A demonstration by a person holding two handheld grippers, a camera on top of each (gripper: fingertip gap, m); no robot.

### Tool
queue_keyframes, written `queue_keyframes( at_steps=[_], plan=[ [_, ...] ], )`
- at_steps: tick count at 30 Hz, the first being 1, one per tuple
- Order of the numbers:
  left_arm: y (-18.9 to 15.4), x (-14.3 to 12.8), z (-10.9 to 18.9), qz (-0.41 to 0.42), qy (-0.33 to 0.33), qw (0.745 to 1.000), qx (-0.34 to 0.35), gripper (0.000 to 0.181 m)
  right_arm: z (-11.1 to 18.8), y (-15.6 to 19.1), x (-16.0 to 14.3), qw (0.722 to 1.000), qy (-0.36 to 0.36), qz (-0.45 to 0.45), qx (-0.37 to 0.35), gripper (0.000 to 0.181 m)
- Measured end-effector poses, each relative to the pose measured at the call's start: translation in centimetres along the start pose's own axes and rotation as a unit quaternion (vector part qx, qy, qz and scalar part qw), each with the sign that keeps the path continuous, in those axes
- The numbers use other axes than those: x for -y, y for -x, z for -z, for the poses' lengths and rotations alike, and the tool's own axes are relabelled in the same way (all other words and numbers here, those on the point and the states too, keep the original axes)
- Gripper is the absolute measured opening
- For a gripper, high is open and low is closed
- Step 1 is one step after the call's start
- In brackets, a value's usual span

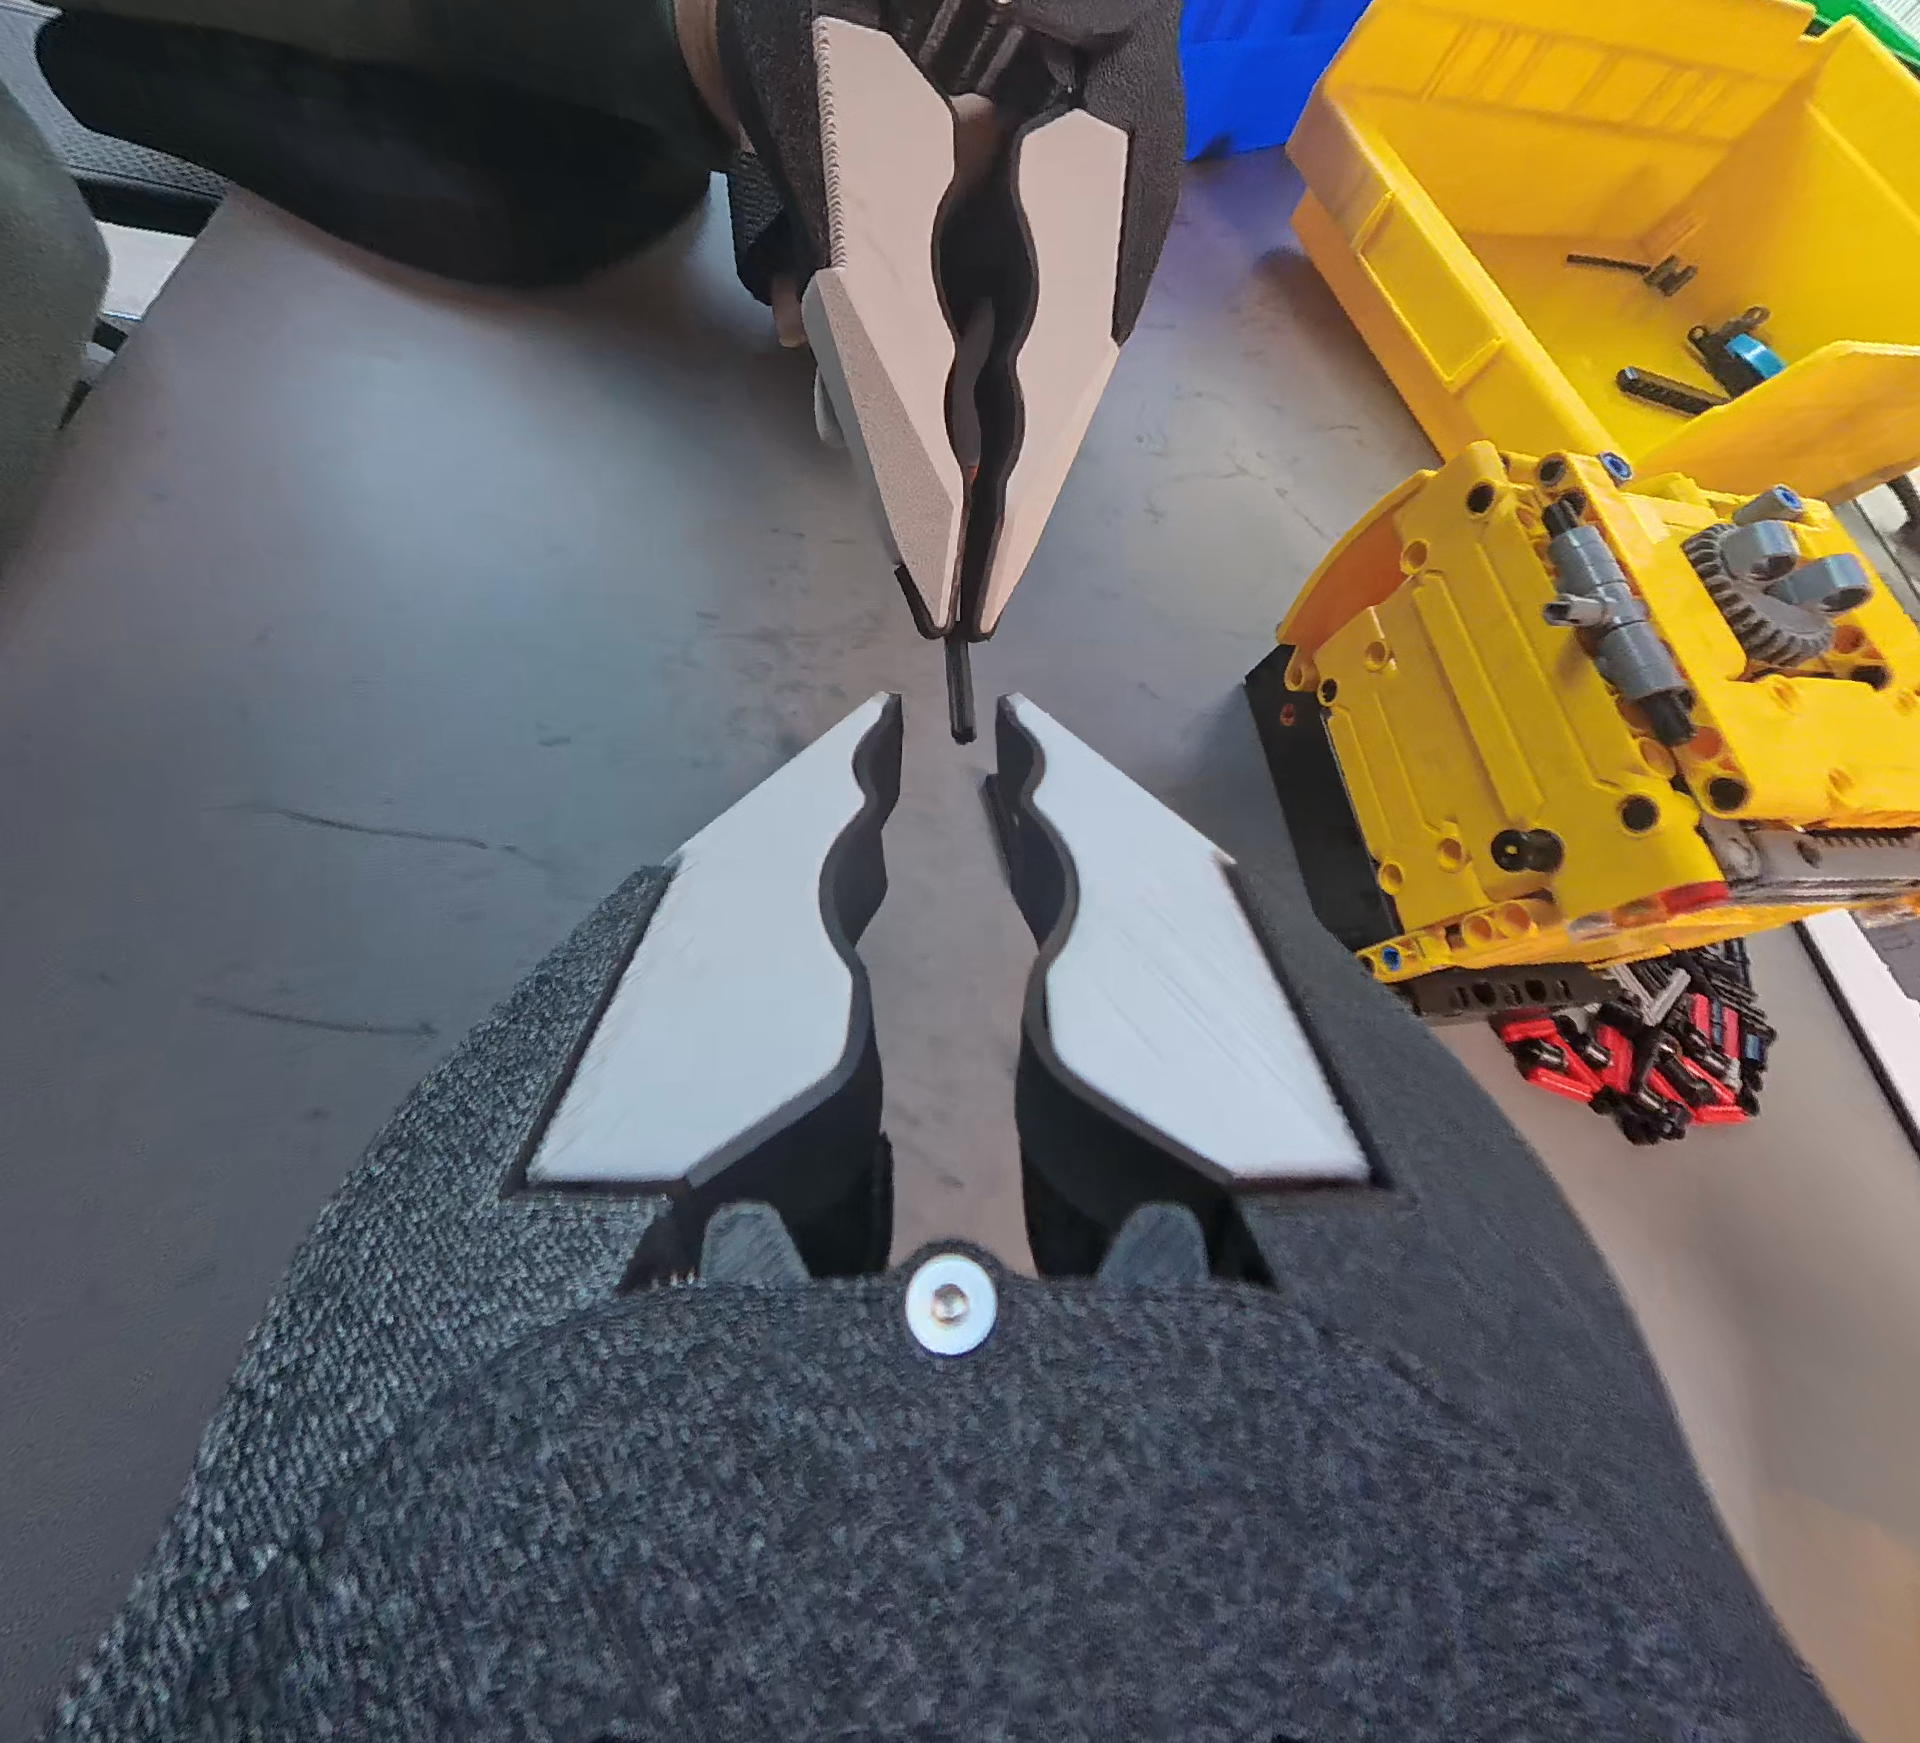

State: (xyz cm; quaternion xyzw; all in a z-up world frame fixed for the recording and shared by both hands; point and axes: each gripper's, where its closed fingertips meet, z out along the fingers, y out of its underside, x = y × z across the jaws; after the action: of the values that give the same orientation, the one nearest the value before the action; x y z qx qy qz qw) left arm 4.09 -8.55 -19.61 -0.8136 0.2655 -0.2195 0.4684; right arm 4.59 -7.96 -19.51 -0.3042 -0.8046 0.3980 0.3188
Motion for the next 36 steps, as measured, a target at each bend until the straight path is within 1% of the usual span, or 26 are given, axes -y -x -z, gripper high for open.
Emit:
queue_keyframes(
  at_steps=[4,13,17,22,26,36],
  plan=[
    [-0.35,-0.14,-0.19,-0.003,0.003,1.0,-0.007,0.003,-0.1,0.35,0.08,1.0,-0.002,0.006,0.005,0.005],
    [-0.39,-0.51,-0.32,-0.013,0.017,1.0,-0.002,0.003,-0.29,0.43,-0.16,1.0,-0.001,-0.005,0.008,0.004],
    [-0.24,-0.41,-0.29,-0.015,0.012,1.0,0.005,0.003,-0.28,0.22,-0.08,1.0,-0.006,-0.014,0.005,0.004],
    [-0.26,-0.14,-0.22,-0.018,0.005,1.0,0.007,0.008,-0.19,0.27,0.34,0.999,-0.021,-0.025,0.009,0.005],
    [-0.54,-0.13,-0.3,-0.02,0.005,1.0,0.001,0.005,-0.2,0.33,0.42,0.999,-0.024,-0.027,0.011,0.005],
    [-0.7,-0.19,-0.31,-0.025,0.009,1.0,-0.002,0.004,-0.24,0.45,0.39,0.999,-0.028,-0.035,0.017,0.005]
  ],
)
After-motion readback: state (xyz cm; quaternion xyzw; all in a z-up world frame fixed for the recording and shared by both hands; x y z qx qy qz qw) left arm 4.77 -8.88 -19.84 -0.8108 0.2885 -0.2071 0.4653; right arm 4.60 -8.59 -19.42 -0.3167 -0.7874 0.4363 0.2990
